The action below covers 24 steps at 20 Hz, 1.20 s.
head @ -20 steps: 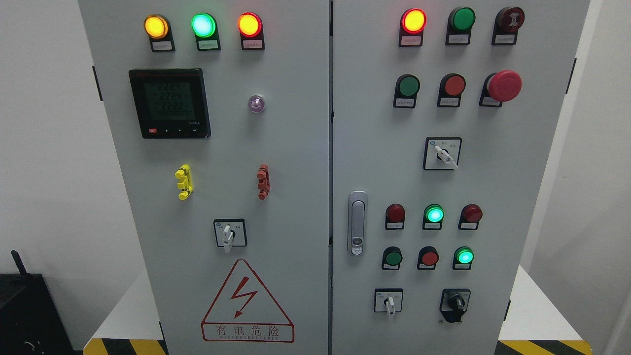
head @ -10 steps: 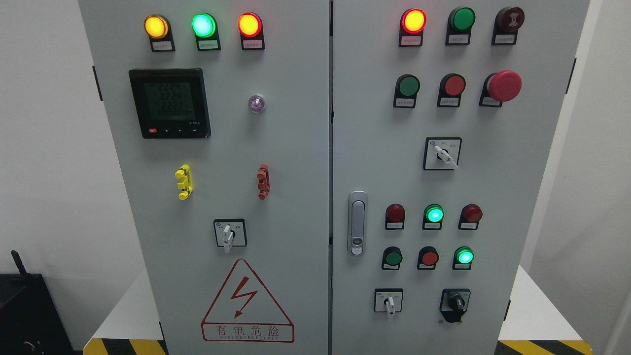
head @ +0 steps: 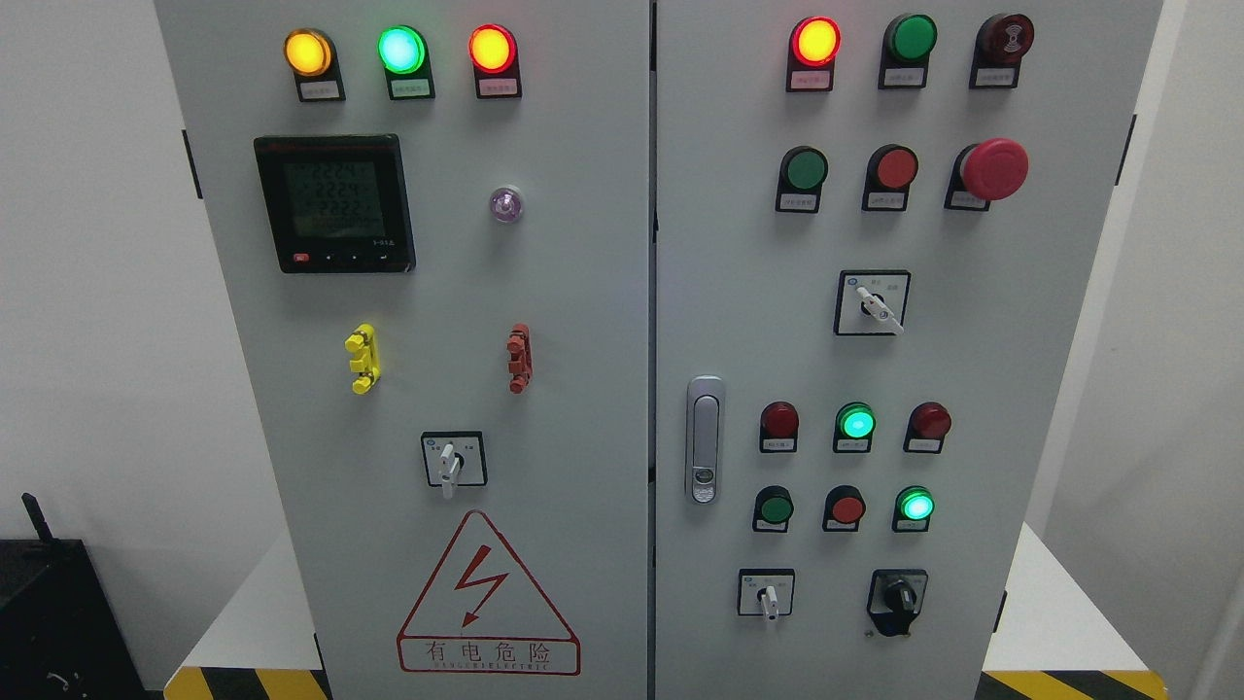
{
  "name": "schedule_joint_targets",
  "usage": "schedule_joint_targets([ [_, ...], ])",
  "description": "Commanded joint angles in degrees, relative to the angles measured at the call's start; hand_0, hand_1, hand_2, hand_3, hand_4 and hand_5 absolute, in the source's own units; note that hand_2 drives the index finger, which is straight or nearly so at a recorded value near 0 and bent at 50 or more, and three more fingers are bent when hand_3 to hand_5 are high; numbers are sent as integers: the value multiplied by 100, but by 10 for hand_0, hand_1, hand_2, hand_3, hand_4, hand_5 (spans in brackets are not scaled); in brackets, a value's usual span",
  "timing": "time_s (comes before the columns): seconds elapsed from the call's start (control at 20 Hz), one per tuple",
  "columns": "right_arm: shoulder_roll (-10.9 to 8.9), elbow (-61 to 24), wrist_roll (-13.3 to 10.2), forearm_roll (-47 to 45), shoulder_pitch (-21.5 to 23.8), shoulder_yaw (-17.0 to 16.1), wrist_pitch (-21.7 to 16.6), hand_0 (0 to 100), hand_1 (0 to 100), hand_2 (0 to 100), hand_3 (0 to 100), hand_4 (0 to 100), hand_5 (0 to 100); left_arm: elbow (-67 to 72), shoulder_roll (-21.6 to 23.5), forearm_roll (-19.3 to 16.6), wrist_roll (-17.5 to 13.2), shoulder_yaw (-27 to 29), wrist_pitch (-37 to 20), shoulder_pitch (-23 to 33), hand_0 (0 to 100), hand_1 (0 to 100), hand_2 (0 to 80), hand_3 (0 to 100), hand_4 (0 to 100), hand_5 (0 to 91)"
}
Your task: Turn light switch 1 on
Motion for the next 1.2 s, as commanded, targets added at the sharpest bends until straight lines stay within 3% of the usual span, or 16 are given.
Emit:
schedule_joint_targets([
  [0.0, 0, 0, -1, -141, 0, 0, 3, 0, 0, 0, 0, 0, 0, -2912, 81, -5, -134, 156, 2, -220, 457, 206, 147, 256, 474, 112],
  [0.35, 0, 0, -1, -141, 0, 0, 3, 0, 0, 0, 0, 0, 0, -3405, -60, 30, -143, 68, 37, -590, 482, 230, 183, 286, 510, 138],
  [0.5, 0, 0, -1, -141, 0, 0, 3, 0, 0, 0, 0, 0, 0, -3668, -104, 284, -143, 50, 325, -730, 501, 255, 222, 292, 529, 189],
  [0.7, 0, 0, -1, -141, 0, 0, 3, 0, 0, 0, 0, 0, 0, -4047, -113, 557, -134, 50, 1284, -932, 526, 320, 267, 347, 602, 361],
  [0.95, 0, 0, -1, -141, 0, 0, 3, 0, 0, 0, 0, 0, 0, -4135, -113, 558, -82, -20, 1442, -1170, 530, 405, 349, 491, 715, 539],
  [1.05, 0, 0, -1, -141, 0, 0, 3, 0, 0, 0, 0, 0, 0, -4144, -113, 549, 128, -142, 1670, -1310, 493, 440, 365, 520, 735, 571],
  [1.15, 0, 0, -1, -141, 0, 0, 3, 0, 0, 0, 0, 0, 0, -4144, -121, 540, 540, -283, 1943, -1512, 385, 505, 377, 531, 748, 590],
])
